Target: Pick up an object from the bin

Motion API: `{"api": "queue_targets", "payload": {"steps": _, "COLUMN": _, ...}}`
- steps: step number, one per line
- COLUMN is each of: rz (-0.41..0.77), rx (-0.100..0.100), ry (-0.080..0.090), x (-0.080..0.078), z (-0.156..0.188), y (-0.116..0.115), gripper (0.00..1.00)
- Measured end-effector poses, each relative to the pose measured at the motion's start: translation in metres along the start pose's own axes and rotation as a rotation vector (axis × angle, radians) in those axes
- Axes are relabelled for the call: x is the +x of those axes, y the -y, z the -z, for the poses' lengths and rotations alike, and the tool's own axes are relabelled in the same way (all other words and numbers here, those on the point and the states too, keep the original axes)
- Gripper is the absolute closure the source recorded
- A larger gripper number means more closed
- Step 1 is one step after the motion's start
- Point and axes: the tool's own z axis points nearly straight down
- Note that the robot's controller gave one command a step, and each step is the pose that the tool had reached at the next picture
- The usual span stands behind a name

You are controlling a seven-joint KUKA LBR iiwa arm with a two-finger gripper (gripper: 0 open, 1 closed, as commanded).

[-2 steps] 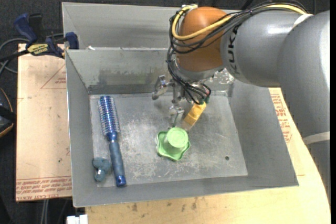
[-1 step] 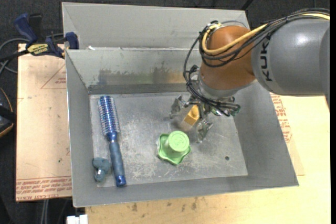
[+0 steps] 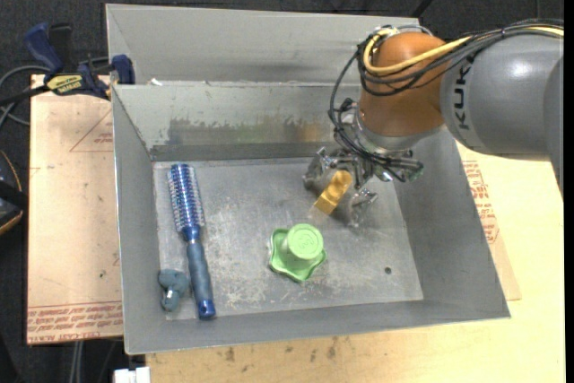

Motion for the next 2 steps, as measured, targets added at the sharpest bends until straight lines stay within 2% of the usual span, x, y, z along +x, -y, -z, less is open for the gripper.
{"api": "queue_targets", "payload": {"steps": 1, "rz": 0.005, "rx": 0.003, "ry": 0.002, "x": -0.002, "z": 0.005, "y": -0.001, "gripper": 1.00}}
{"api": "queue_targets", "payload": {"steps": 2, "rz": 0.016, "rx": 0.004, "ry": 0.001, "x": 0.011, "z": 0.155, "y": -0.030, "gripper": 1.00}}
